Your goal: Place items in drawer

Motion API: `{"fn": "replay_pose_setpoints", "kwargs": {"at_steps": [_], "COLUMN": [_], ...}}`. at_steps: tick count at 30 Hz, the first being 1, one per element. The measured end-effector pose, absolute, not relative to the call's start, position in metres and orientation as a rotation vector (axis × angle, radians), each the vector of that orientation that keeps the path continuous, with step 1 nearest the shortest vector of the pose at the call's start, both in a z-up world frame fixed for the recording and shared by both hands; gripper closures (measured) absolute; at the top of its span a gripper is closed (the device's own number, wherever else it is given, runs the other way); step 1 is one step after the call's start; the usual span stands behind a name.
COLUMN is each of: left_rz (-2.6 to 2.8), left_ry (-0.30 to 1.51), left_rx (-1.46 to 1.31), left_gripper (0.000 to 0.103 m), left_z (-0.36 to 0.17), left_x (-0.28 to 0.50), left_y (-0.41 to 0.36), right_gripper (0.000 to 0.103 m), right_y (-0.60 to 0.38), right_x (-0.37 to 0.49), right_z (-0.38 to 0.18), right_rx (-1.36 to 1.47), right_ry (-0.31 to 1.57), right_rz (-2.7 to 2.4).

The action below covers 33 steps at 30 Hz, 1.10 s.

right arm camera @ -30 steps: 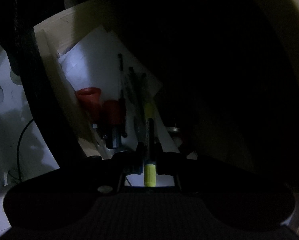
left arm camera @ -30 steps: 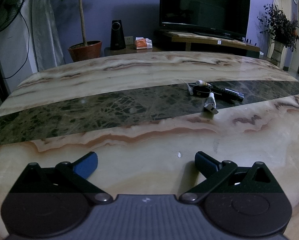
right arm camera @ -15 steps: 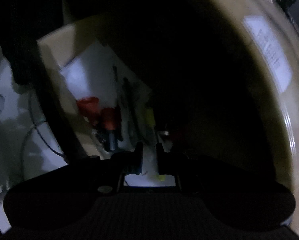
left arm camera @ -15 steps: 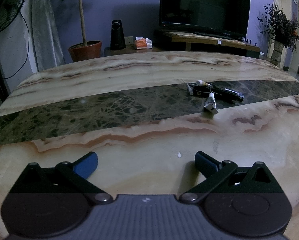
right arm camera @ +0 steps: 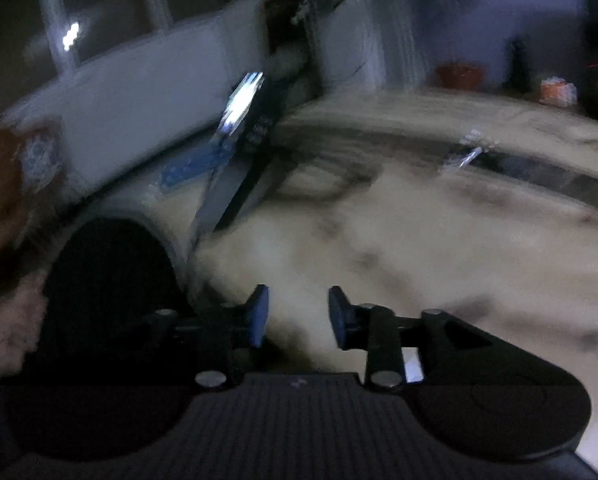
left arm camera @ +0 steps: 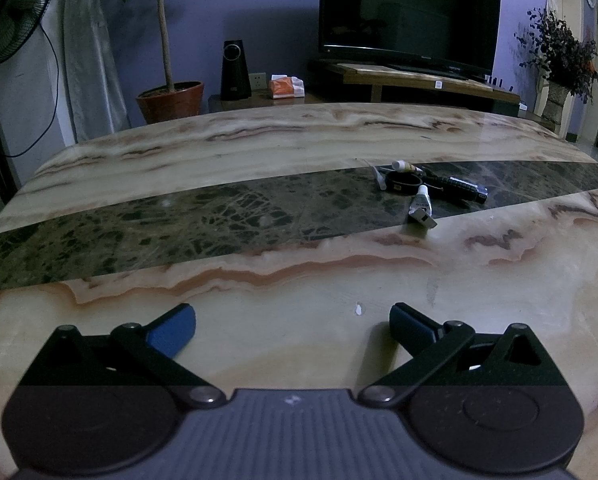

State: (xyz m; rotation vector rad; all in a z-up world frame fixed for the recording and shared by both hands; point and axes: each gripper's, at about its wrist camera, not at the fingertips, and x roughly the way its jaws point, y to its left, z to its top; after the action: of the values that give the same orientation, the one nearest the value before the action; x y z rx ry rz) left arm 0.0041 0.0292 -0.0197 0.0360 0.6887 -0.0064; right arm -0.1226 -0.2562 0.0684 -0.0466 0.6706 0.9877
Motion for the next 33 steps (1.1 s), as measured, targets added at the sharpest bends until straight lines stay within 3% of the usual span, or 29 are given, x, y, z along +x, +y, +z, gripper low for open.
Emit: {"fn": "replay_pose_setpoints", "kwargs": {"at_steps": [4,12,22,33], "left_rz": [-0.006,-0.006,-0.006,-0.006], "left_ry": [0.689,0.689,0.689,0.689], "left_rx": [0.036,0.036,0.036,0.036], "left_gripper": [0.0,0.0,0.0,0.0], "left_z": [-0.02,-0.02,-0.02,-0.02], "left_x": [0.004,0.004,0.004,0.004], "left_y": [0.029,0.029,0.029,0.029], "right_gripper": [0.066,0.066,0.064,0.064], "right_y": [-0.253,-0.23,-0.152,-0.122], "right_x": [-0.083,0.016,0.084,0.115], "right_z": [0.079,0.045,0.048,0.013], "right_rx": [-0.013,0.243,0.036,-0.227], "right_ry": [0.583,0.626,0.571,0.602], "right_rz": [0.772,0.508,0.449,0.494]}}
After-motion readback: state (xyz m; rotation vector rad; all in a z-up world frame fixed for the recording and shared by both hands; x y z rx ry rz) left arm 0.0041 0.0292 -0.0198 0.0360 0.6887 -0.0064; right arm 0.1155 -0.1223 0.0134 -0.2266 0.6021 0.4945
